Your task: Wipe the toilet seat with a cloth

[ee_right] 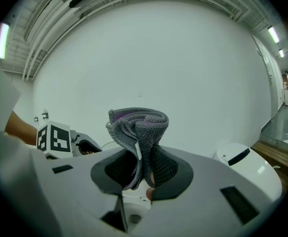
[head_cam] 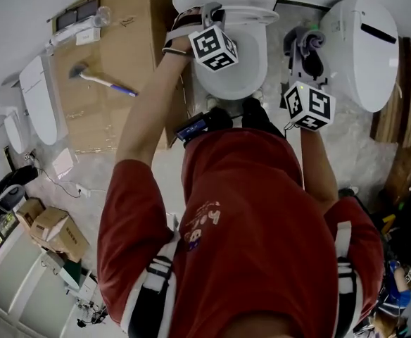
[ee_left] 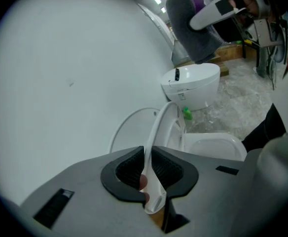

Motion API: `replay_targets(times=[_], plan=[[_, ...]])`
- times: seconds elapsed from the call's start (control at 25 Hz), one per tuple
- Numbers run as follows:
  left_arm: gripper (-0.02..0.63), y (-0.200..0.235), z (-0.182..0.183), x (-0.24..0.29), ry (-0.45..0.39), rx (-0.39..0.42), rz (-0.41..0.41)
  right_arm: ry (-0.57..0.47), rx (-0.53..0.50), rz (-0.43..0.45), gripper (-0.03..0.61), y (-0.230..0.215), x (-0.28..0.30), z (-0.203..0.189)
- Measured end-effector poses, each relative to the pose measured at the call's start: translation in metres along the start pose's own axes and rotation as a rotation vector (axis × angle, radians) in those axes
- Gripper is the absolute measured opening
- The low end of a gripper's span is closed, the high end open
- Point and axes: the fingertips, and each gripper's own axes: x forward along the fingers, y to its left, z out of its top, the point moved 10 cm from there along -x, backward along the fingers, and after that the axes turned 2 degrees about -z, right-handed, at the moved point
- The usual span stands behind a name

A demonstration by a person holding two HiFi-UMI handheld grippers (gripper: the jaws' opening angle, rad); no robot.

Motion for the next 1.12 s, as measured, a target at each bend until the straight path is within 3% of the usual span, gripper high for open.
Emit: replay_targets(times=[0.28, 0.56, 0.84, 1.12], plan=[[0.049, -0.051, -0.01, -0.029, -0.01, 0.079, -0.173, 0.046, -0.019, 0.045, 0.083, 0.012, 0.003, -0.016], [0.06, -0.117, -0.026, -0.047, 0.031, 0.092, -0.454, 0.101, -0.026, 0.052, 0.083, 0.013, 0.005, -0.038], [0.089, -0.173, -0.044, -0.044, 0.055, 0.047, -0.601, 0.178, -0.025, 0.055, 0.084, 0.01, 0.011, -0.076], [0.129, -0.233, -0.067, -0.029, 0.071, 0.001, -0.678, 0.231, -0.032, 0.105, 0.083, 0.015, 0.017, -0.122]])
